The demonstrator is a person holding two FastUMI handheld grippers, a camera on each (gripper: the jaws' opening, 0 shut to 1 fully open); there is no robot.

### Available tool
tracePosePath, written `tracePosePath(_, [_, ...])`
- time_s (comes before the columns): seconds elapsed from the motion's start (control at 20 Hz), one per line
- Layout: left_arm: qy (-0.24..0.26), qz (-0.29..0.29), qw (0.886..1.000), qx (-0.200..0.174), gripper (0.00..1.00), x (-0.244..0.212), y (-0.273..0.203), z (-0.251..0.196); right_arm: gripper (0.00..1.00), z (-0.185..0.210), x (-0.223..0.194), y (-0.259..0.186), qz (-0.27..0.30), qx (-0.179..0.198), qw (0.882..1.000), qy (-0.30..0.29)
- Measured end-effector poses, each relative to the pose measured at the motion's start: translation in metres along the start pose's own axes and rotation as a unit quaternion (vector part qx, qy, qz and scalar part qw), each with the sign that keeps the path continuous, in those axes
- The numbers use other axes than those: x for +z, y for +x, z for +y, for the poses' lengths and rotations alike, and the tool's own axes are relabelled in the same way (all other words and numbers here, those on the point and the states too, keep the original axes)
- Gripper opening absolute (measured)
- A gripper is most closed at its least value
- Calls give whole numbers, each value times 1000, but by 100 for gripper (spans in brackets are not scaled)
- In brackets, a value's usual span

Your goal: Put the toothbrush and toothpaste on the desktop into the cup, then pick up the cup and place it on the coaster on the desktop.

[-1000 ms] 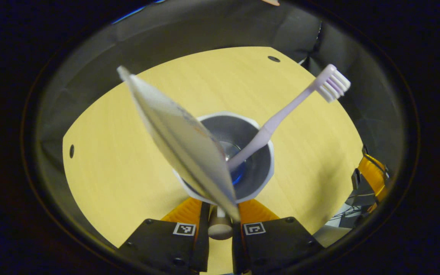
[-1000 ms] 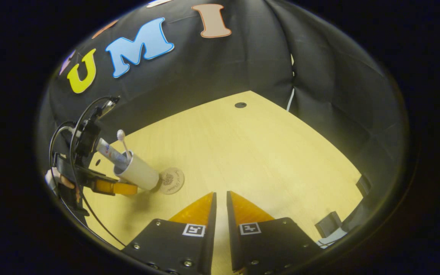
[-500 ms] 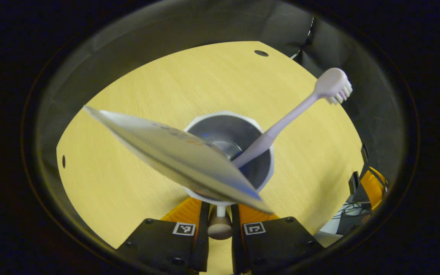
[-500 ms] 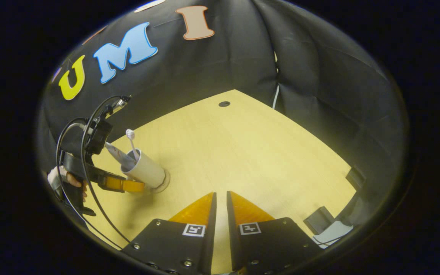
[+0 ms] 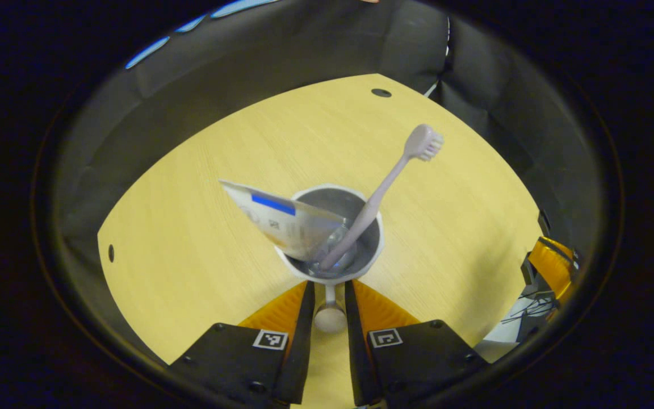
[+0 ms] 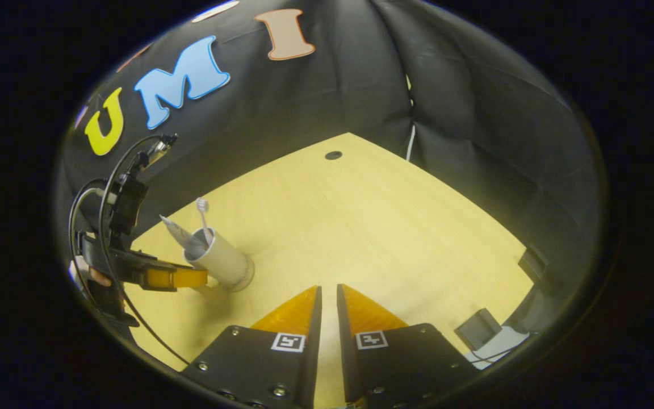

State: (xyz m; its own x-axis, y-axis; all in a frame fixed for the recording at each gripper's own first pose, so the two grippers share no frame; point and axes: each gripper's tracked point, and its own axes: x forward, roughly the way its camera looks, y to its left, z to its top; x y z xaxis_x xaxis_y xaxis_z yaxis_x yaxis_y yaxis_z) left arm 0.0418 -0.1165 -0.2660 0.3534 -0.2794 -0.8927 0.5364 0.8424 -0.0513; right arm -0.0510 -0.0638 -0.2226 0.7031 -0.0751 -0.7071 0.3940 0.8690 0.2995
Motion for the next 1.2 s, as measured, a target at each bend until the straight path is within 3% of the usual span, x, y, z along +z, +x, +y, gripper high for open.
tracePosePath(0.3, [-29,-101,994,18,40,-1,-73,7,18,54,36,-2,-34,52,996,-64])
tracePosePath(0.45, [-62,-174,982,48,38,4,-123,27,22,83,71,-11,-77,74,989,-98])
tracePosePath(0.55, [-76,-227,968,73,39,9,-160,42,18,102,103,-23,-116,88,982,-117])
tracePosePath(0.75, [-81,-325,933,131,39,42,-230,66,18,143,166,-57,-197,123,963,-138])
tracePosePath(0.85, [-89,-380,907,156,38,63,-271,69,18,162,192,-77,-235,141,951,-143])
tracePosePath(0.9, [-93,-413,890,173,38,74,-298,74,18,172,205,-89,-255,152,944,-145])
tracePosePath(1.15, [-93,-502,828,232,39,78,-328,76,18,197,228,-125,-305,182,920,-165])
tracePosePath(1.2, [-94,-511,822,236,39,83,-330,75,22,199,227,-128,-309,185,917,-170])
